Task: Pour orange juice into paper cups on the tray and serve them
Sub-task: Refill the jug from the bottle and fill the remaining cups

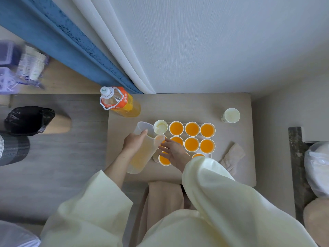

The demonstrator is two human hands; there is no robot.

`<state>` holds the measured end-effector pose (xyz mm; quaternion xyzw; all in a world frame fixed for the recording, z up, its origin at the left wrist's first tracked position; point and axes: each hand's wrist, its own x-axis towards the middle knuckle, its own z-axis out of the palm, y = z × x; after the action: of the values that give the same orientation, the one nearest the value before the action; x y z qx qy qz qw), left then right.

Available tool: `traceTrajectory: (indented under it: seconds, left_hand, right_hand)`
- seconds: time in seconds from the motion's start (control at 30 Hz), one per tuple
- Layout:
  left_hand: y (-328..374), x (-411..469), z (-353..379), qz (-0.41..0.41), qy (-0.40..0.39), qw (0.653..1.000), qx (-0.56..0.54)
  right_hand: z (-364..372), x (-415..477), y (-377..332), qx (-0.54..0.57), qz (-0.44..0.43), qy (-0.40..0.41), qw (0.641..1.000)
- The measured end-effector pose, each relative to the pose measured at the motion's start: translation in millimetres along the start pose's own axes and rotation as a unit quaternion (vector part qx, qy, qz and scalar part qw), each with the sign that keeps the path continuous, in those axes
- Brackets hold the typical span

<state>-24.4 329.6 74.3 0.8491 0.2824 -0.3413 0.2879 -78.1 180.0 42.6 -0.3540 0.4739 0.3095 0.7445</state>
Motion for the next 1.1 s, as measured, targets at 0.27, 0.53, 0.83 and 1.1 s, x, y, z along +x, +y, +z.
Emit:
traceTrajectory:
  seconds: [0.27,0.53,0.83,1.1]
  left_hand:
    - [3.0,4.5,2.6,-0.002,-0.005,1.000,0.014]
    - [4.0,8.3,0.8,-0.004,-0.006,1.000,0.014]
    - [7.3,7.9,3.1,-0.013,-0.007,1.000,0.027]
    - [7.6,6.4,3.0,-0.006,-0.002,0.999,0.035]
  right_hand:
    - [-0.9,4.3,0.9,0.001,-0.001,0.009,1.000]
    - [-0.4,7.3,2.2,0.011,0.001,0.004,1.000]
    - [-2.9,9.1,2.4,0.023,0.001,0.008,1.000]
    - [-4.1,5.6,2.8,0.034,-0.003,0.002,0.999]
